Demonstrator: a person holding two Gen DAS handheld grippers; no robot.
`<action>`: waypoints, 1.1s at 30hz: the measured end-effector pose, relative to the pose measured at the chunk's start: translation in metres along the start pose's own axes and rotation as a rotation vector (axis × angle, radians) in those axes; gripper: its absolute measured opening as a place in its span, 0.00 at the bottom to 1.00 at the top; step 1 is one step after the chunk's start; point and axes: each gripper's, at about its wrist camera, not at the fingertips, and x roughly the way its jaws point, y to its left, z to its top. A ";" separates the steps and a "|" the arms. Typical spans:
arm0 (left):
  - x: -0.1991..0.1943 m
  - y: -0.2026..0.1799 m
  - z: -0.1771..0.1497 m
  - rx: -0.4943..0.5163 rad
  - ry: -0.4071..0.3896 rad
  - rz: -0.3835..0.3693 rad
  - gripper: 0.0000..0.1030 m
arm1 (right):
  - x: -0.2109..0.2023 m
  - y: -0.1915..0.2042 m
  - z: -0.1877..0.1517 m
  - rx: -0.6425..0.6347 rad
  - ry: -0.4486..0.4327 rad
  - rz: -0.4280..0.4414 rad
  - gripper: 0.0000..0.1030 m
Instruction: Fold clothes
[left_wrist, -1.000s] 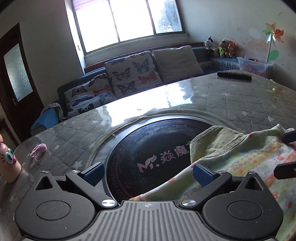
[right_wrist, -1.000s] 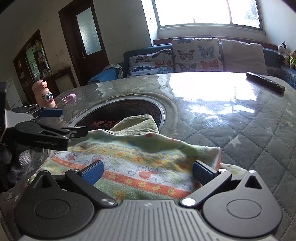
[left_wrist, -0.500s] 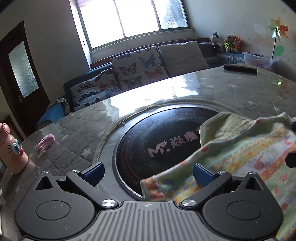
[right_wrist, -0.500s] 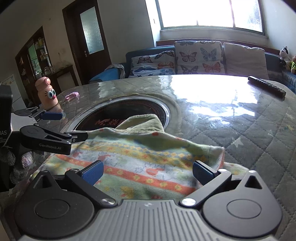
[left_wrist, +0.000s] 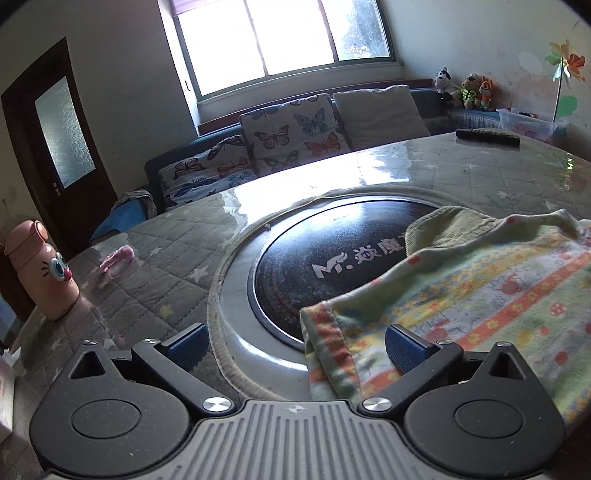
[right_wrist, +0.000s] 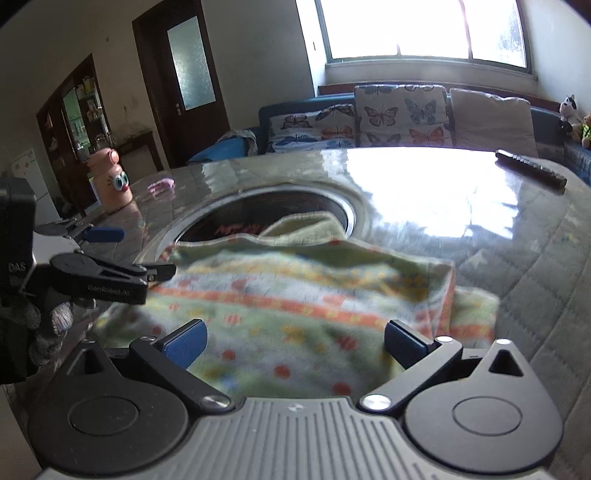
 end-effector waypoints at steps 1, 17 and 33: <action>-0.001 -0.001 -0.002 0.004 0.003 0.001 1.00 | 0.001 0.000 -0.004 -0.003 0.009 -0.012 1.00; -0.024 0.001 -0.021 -0.025 0.002 -0.006 1.00 | -0.011 0.006 -0.019 -0.024 0.011 -0.014 1.00; -0.034 0.031 -0.019 -0.137 0.008 0.008 1.00 | -0.014 0.062 -0.010 -0.184 0.026 0.081 1.00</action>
